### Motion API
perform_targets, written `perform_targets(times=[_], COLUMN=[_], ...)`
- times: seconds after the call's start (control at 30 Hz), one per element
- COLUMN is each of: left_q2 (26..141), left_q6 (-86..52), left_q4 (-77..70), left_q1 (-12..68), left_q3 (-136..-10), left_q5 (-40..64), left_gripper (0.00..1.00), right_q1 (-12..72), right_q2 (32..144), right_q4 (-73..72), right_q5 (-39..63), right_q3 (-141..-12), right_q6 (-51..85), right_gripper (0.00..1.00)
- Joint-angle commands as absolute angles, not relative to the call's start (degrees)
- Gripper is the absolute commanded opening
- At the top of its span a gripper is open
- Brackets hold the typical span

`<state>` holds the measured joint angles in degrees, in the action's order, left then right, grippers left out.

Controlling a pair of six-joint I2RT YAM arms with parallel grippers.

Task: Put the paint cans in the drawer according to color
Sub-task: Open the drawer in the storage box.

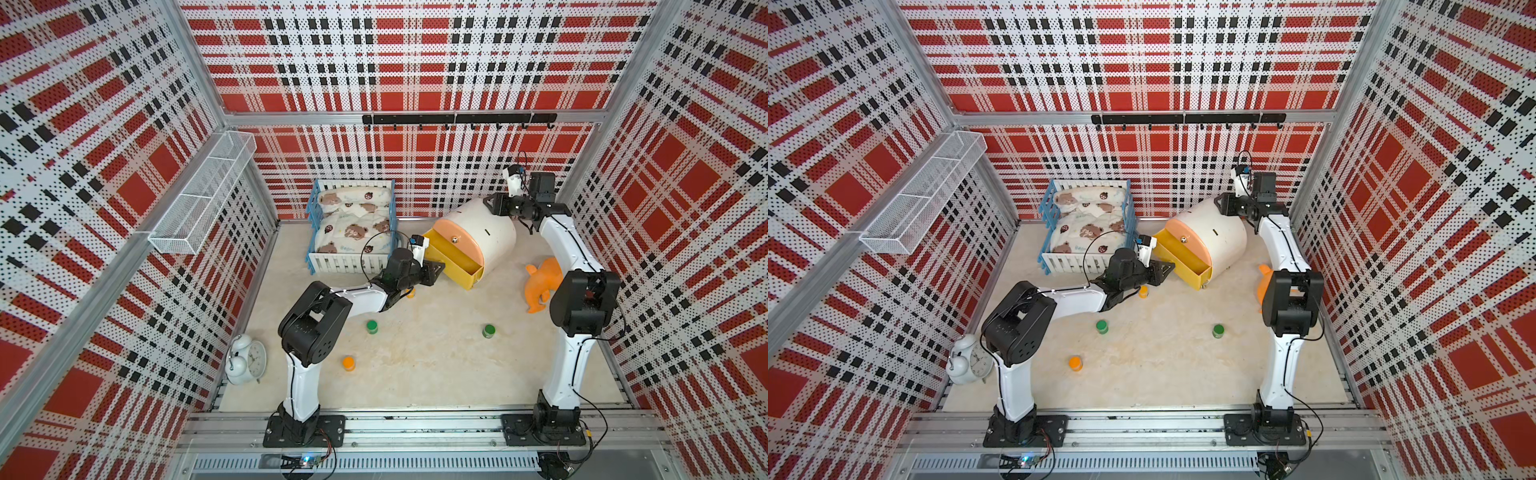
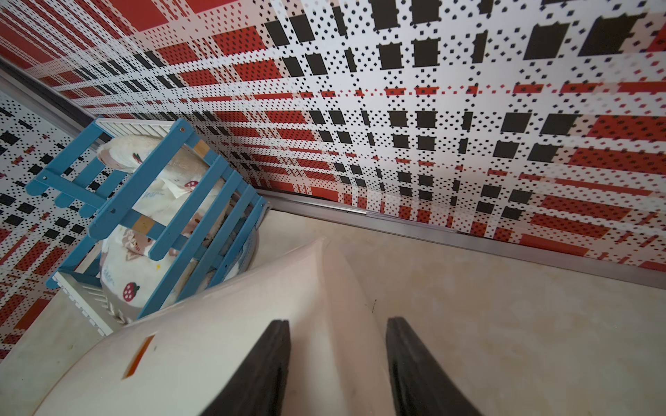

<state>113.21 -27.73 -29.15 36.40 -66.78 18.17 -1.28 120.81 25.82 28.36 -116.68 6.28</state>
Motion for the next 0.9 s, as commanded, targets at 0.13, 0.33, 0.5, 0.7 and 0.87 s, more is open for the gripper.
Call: perform_targets(times=[0.13,0.33,0.5,0.7,0.87], left_q2=[110.7,110.2,111.4,108.7,107.2], left_q6=[-26.7,-26.8,-27.6,-28.0,-28.5], left_q4=[-25.6,-25.3,-25.3,-25.3,-25.3], left_q1=[35.5,38.5,40.9,41.9,42.8], left_q3=[-64.1,-64.9,-66.0,-63.7,-61.6], left_q5=[18.6,18.1,18.2,17.7,16.4], left_gripper=[0.13,0.14,0.14,0.14,0.14], right_q1=[-1.3,0.4,4.0,7.0,9.1], right_q2=[120.7,115.0,108.6,104.1,100.2], right_q4=[30.4,32.7,34.0,36.5,36.5], right_q5=[27.2,24.1,19.6,18.1,15.8], right_q3=[-115.2,-113.6,-109.5,-105.8,-99.2], right_q6=[5.6,3.2,0.2,-0.8,-0.9], right_gripper=[0.5,0.52,0.57,0.57,0.57])
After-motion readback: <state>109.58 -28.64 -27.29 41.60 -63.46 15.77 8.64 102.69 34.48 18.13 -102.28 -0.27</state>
